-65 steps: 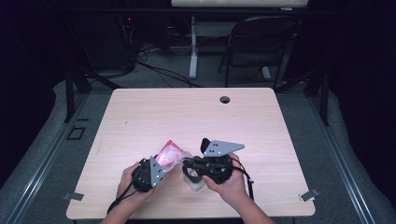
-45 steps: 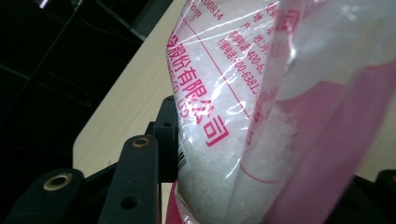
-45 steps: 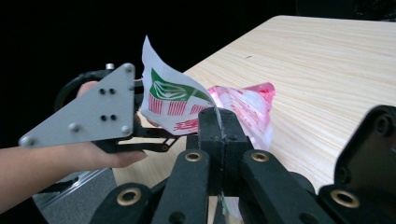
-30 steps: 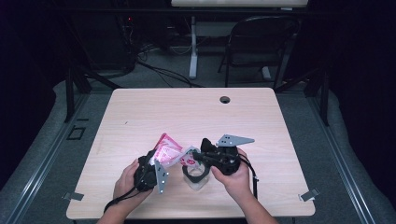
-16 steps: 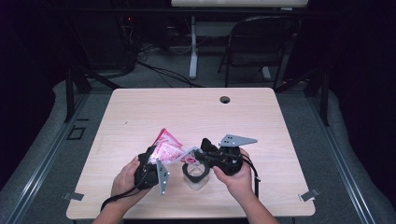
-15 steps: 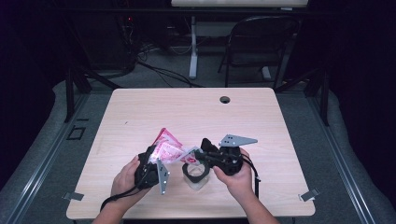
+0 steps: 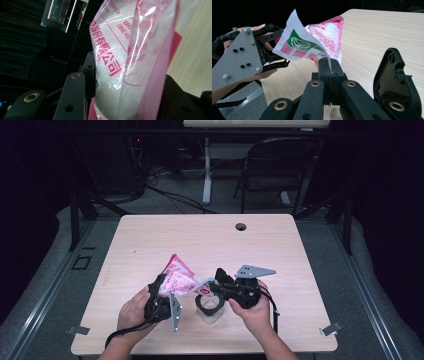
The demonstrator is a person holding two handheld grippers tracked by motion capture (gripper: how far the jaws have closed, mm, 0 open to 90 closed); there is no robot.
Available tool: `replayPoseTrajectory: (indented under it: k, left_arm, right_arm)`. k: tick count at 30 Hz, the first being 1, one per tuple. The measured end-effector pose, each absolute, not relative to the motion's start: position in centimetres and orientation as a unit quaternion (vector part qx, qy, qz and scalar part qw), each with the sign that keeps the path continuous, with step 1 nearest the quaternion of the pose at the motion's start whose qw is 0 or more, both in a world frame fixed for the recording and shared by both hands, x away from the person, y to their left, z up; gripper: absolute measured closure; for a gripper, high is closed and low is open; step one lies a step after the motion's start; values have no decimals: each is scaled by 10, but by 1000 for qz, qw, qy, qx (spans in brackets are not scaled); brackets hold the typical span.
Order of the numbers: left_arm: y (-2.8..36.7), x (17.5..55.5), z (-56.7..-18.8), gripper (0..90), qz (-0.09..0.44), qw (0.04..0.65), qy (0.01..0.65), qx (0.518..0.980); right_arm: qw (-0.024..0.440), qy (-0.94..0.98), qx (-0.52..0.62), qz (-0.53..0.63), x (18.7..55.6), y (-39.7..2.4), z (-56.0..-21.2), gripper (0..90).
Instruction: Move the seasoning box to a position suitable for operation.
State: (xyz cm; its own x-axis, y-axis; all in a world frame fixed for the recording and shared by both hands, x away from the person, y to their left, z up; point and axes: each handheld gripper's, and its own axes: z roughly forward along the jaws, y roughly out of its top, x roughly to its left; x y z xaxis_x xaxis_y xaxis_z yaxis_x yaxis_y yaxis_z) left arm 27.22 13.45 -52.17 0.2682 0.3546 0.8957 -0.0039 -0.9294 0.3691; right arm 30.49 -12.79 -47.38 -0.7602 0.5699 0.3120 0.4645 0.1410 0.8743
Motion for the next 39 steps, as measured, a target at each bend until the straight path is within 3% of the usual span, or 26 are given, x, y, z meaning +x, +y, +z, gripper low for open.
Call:
replayPoseTrajectory:
  k: [39]
  left_arm:
    - [133,265,-524,629,607,140,77,779]
  right_arm:
    - [57,761,351,543,301,-132,-483,900]
